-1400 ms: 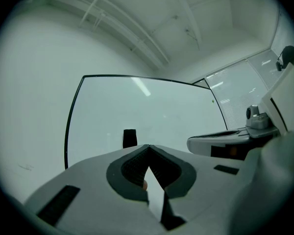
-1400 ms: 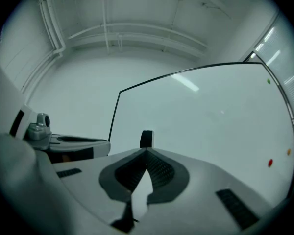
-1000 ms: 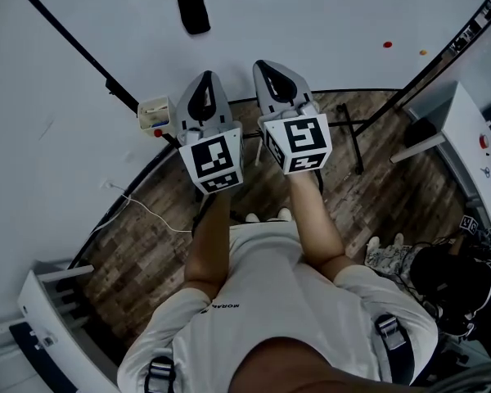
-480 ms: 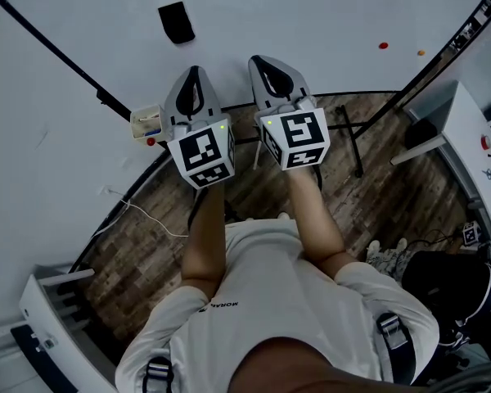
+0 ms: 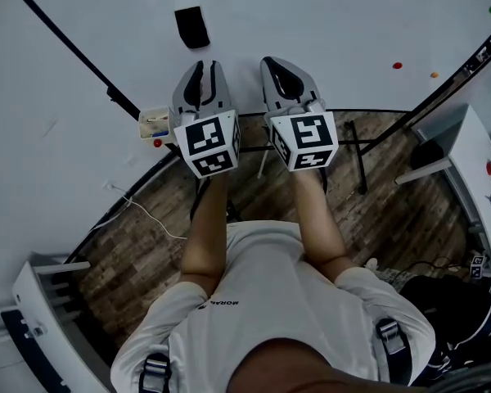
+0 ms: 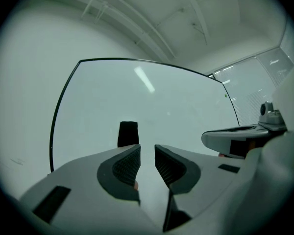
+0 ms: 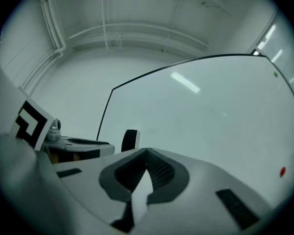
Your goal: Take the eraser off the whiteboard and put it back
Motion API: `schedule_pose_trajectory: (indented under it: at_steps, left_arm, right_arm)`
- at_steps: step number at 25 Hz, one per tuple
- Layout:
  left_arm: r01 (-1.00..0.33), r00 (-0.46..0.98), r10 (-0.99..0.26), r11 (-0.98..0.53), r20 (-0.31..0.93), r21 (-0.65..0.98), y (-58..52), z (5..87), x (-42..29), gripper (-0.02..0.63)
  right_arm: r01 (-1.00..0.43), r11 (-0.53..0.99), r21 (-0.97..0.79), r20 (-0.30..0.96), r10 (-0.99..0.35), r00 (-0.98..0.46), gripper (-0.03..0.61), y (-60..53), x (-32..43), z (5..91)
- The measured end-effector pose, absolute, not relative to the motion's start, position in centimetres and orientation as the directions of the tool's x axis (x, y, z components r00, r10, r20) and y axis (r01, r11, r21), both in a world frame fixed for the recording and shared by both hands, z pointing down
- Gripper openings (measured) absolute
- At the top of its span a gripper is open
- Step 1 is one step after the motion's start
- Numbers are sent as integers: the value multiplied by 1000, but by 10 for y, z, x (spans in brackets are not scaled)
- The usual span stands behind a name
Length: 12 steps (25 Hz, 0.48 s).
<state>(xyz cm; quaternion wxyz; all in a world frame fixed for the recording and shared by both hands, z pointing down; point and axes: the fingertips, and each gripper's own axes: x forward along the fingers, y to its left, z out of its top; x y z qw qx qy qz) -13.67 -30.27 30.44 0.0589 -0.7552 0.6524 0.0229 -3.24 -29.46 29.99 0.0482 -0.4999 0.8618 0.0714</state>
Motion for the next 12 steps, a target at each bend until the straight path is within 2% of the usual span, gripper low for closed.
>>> schedule_pose_trajectory:
  at_steps: [4,8,12]
  left_arm:
    - [-991,128,-986,-123,-109,-50,-312,302,-145,125]
    - [-993,108,-988,-103,-109,-52,-323,299,-150,214]
    - [-996,72,-991,-64,-110,-69,-335,294,-156,257]
  right_arm:
    - [-870,488,76,-154,-856,-493,12,-301,-30,301]
    - [-870,488,73,-150,-857,-493,12,-306,-29,303]
    - [-871,486,71,-156,-857,-491,12,-310,-28,302]
